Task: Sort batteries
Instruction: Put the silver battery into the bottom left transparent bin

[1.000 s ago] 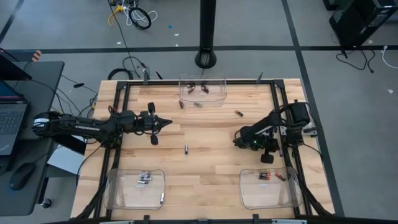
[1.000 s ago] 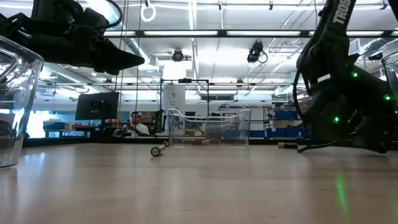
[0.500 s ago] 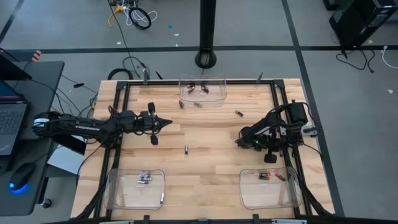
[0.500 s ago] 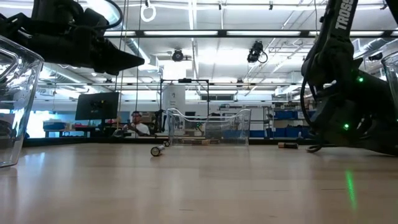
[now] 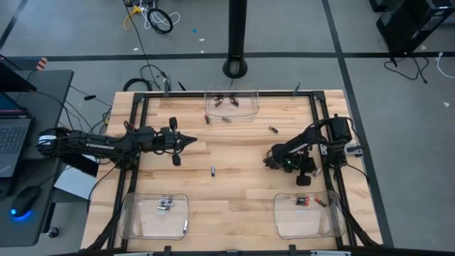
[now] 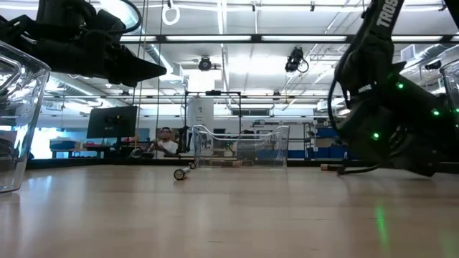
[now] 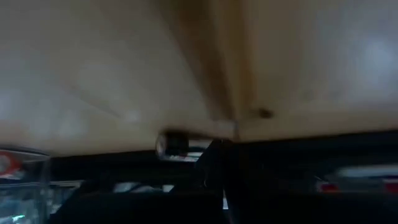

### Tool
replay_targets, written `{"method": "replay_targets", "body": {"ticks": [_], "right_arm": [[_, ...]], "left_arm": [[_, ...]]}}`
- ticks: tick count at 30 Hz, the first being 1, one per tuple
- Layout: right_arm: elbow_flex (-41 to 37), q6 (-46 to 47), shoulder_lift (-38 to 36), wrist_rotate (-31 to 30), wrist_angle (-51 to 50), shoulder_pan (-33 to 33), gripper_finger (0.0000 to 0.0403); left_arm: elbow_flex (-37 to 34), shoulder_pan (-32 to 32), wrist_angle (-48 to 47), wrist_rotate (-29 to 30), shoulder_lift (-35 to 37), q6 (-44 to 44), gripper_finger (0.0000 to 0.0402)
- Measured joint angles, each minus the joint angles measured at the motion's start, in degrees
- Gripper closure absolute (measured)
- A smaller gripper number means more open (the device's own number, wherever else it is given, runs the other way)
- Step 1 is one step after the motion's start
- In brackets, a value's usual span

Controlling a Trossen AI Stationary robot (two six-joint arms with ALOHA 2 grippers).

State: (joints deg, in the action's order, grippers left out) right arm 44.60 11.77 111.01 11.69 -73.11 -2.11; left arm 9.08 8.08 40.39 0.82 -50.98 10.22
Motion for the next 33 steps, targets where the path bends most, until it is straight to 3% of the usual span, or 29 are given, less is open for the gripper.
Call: {"method": "replay_targets", "body": {"ticks": [9, 16, 27, 33], "right_arm": [[9.6, -0.1, -0.8, -8.7, -7.3, -0.1, 0.0393], [9.4, -7.1, -10.7, -10.0, -6.5, -0.6, 0.0384], [4.1, -11.8, -11.8, -10.2, -1.2, -5.7, 0.0261], [0.7, -13.7, -11.6, -11.5, 2.3, -6.7, 0.0237]], "left_arm": [[0.0, 0.0, 0.0, 0.0, 0.0, 0.0, 0.0394], [0.0, 0.0, -0.4, 0.0, 0.0, 0.0, 0.0394], [0.0, 0.0, -1.3, 0.0, 0.0, -0.2, 0.0394], [0.0, 0.0, -1.1, 0.0, 0.0, -0.1, 0.0394]]}}
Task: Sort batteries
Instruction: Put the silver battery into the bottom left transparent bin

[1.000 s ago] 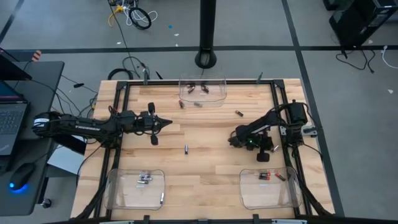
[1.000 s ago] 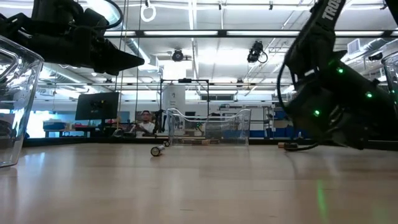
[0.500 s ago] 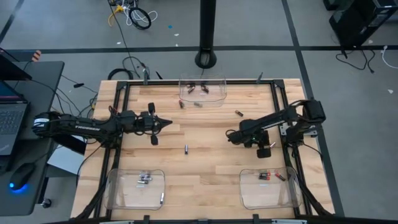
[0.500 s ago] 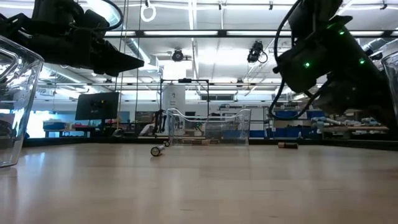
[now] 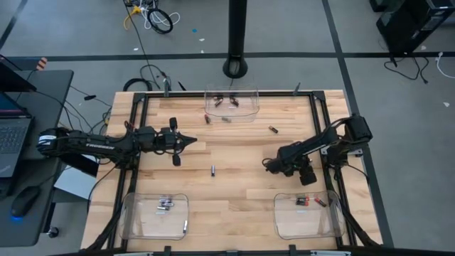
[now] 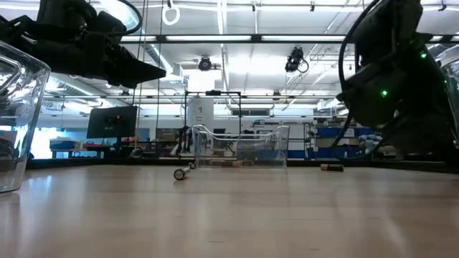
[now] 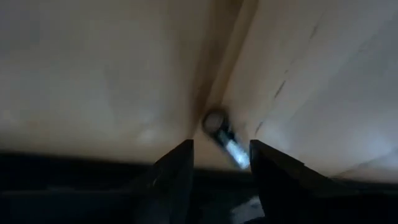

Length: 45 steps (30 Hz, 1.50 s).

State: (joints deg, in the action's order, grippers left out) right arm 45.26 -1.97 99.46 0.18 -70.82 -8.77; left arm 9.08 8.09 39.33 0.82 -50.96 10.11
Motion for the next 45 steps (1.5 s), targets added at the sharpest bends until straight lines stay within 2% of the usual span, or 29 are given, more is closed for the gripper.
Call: {"method": "replay_targets", "body": {"ticks": [4, 9, 16, 26, 33, 39, 45], "right_arm": [[-1.0, -1.6, 0.0, -3.2, 4.5, 0.2, 0.0244], [-1.5, -1.8, 0.0, -3.6, 5.4, 1.1, 0.0267], [-1.5, -2.9, -0.1, -3.5, 5.9, 2.2, 0.0344], [1.2, -2.8, -0.4, -3.9, 6.8, 3.6, 0.0345], [4.8, 0.0, -4.1, -4.0, 10.5, 4.2, 0.0345], [7.0, 4.4, -10.7, -3.8, 16.9, 4.2, 0.0345], [7.1, 8.5, -17.6, -6.2, 30.1, 3.5, 0.0345]], "left_arm": [[0.0, 0.0, -0.1, 0.0, 0.0, 0.0, 0.0394], [0.0, 0.0, -0.1, 0.0, 0.0, 0.0, 0.0394], [0.0, 0.0, -0.1, 0.0, 0.0, 0.1, 0.0394], [0.0, 0.0, -0.2, 0.0, 0.0, 0.1, 0.0394], [0.0, 0.0, -0.2, 0.0, 0.0, 0.1, 0.0394], [0.0, 0.0, 0.0, -0.2, 0.0, -1.8, 0.0394], [0.0, 0.0, 0.4, -0.8, 0.0, -4.1, 0.0394]]}}
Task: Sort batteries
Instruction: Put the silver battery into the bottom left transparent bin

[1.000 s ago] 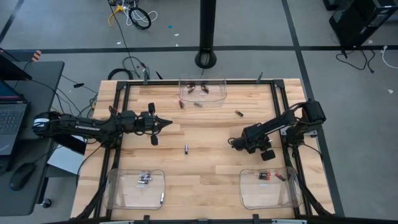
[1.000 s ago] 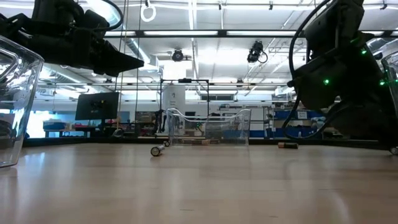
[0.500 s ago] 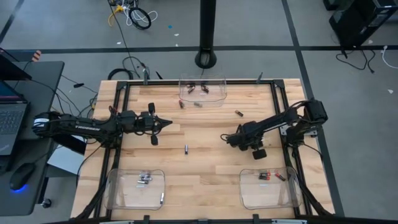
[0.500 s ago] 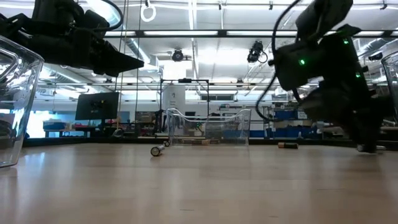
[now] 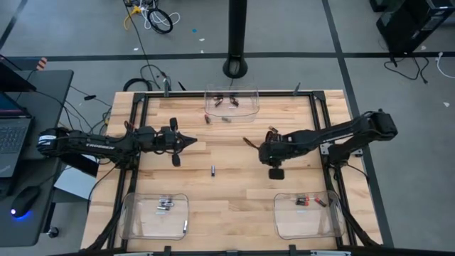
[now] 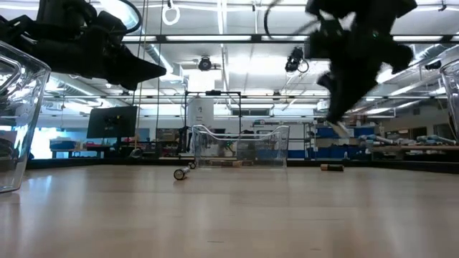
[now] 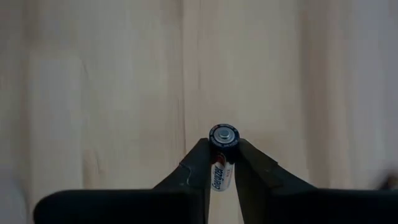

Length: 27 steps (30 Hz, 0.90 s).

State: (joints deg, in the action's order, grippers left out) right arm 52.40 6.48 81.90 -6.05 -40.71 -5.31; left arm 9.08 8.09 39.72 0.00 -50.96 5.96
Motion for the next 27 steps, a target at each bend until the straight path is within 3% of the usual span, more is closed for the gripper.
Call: {"method": "replay_targets", "body": {"ticks": [7, 15, 21, 27], "right_arm": [[0.0, 0.6, -2.1, -5.0, 24.0, -1.1, 0.0345], [0.0, -5.1, 1.3, -4.5, 53.9, -2.2, 0.0344], [0.0, -6.2, 4.5, -2.3, 63.0, -2.2, 0.0344], [0.0, -6.2, 5.3, -1.6, 65.6, -2.2, 0.0343]], "left_arm": [[0.0, 0.0, 2.3, -2.0, -0.1, -7.0, 0.0381], [1.2, -2.2, 8.0, -4.5, -3.9, -11.2, 0.0303], [6.3, -5.5, 8.8, -3.1, -10.1, -10.9, 0.0241], [12.5, -7.5, 8.8, -3.6, -17.7, -10.9, 0.0195]]}}
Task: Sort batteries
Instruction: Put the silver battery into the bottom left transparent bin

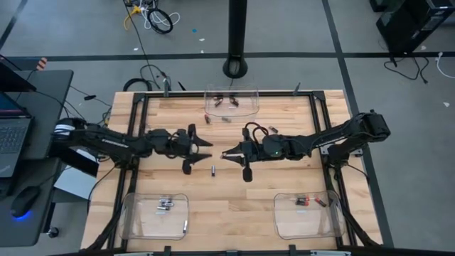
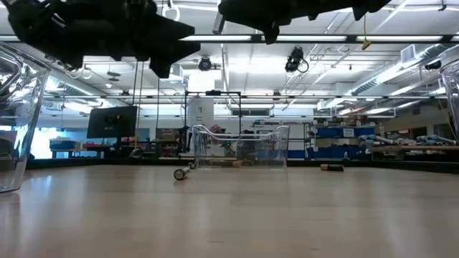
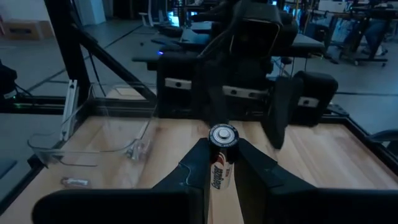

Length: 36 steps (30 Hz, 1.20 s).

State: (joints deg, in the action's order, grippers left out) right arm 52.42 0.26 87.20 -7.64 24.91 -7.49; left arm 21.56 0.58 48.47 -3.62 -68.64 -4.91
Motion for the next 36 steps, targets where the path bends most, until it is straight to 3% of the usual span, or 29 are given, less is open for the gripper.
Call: {"method": "replay_targets", "body": {"ticks": [10, 17, 23, 33, 36], "right_arm": [[0.0, -0.1, 0.0, 0.2, -0.2, -0.4, 0.0343], [0.0, -0.3, -0.1, 0.2, -0.1, -0.4, 0.0343], [0.0, -0.4, -0.1, 0.3, -0.1, -0.4, 0.0343], [0.0, -0.2, -0.1, 0.2, -0.1, -0.4, 0.0343], [0.0, -0.2, -0.1, 0.0, -0.1, -0.4, 0.0336]], "left_arm": [[8.2, -1.8, -0.4, -3.6, -9.3, 0.1, 0.0167], [10.7, -1.8, -2.2, -5.6, -10.3, -0.2, 0.0174], [13.1, -1.9, -6.7, -6.1, -10.8, 0.3, 0.0226], [14.1, -1.9, -5.7, -6.6, -11.5, 0.9, 0.0338], [14.1, -2.0, -5.8, -6.6, -11.5, 2.0, 0.0345]]}}
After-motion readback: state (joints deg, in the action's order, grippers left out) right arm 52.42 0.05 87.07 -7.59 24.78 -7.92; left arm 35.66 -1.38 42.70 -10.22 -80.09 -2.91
